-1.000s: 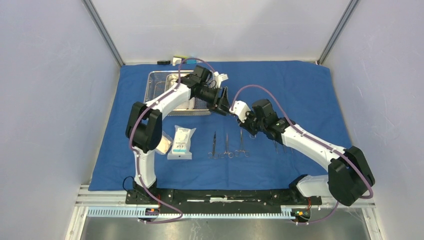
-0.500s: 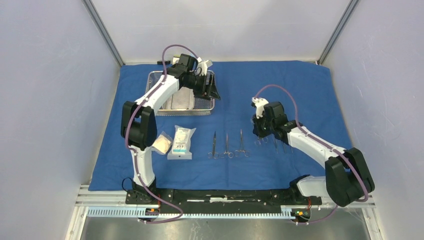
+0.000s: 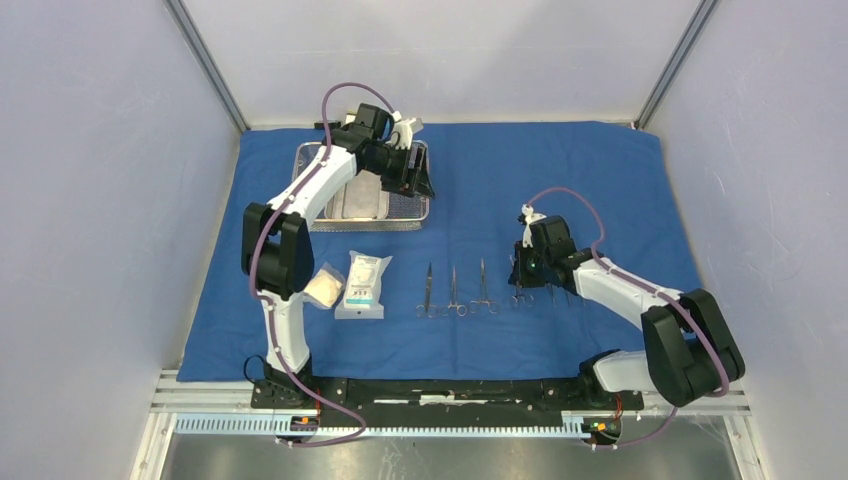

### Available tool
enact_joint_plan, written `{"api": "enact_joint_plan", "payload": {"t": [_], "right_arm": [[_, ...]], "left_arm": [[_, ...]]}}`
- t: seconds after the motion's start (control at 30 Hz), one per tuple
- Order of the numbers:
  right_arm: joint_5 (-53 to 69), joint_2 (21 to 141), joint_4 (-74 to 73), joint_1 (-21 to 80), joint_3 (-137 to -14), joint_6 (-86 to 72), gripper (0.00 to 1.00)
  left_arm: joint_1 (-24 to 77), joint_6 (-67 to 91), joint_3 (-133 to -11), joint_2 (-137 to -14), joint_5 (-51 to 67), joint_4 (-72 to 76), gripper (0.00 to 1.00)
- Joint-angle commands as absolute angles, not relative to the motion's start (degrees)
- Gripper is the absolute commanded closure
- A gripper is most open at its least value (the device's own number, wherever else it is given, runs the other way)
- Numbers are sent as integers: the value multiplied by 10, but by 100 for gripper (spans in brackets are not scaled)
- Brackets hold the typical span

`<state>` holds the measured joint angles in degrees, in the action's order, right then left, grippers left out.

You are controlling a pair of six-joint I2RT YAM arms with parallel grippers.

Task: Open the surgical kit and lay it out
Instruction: Place the medical item in the surgical kit.

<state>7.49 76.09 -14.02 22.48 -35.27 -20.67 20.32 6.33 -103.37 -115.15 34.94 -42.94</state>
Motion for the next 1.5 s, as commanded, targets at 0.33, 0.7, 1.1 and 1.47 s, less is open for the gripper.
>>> {"api": "enact_joint_plan", "payload": {"t": [0.33, 0.7, 1.1, 1.47], "right_arm": [[75, 791, -122, 220, -345, -269, 100], [66, 797, -123, 220, -341, -267, 100], [61, 798, -121, 223, -339, -262, 89], [68, 787, -119, 225, -335, -261, 75]], "left_arm": [[201, 30, -1013, -1125, 325, -427, 23], [203, 32, -1010, -1121, 328, -427, 23], [209, 30, -997, -1110, 318, -421, 22], [210, 25, -994, -1106, 315, -421, 21]]}}
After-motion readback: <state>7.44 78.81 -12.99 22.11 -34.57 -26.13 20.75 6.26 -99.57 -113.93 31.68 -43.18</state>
